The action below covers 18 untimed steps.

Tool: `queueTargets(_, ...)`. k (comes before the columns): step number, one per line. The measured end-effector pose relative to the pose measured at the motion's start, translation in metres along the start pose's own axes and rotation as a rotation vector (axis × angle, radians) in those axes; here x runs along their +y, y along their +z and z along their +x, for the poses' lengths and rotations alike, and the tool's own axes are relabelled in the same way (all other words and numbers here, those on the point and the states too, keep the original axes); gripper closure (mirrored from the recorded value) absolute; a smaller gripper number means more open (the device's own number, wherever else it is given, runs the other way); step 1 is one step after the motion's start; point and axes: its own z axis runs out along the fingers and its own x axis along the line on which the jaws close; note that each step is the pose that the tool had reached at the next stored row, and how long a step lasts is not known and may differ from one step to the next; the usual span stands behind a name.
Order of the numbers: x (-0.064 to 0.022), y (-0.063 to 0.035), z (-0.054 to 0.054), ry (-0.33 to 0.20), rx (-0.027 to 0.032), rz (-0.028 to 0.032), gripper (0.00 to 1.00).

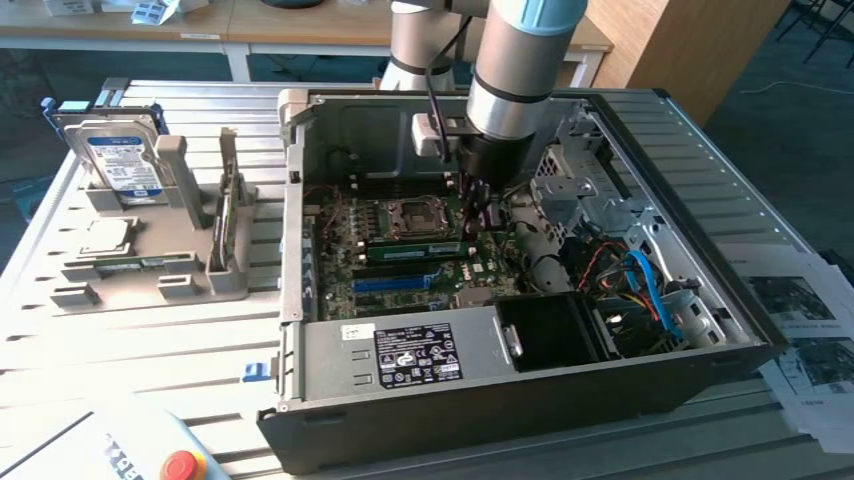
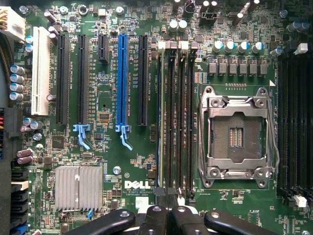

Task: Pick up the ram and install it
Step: 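Press down the ram until it locks into place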

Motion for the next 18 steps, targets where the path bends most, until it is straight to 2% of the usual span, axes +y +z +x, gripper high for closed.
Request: queueTargets(18,-0.0001,0.0032,0.0000,0.000,0.0001,0.0000,0.90)
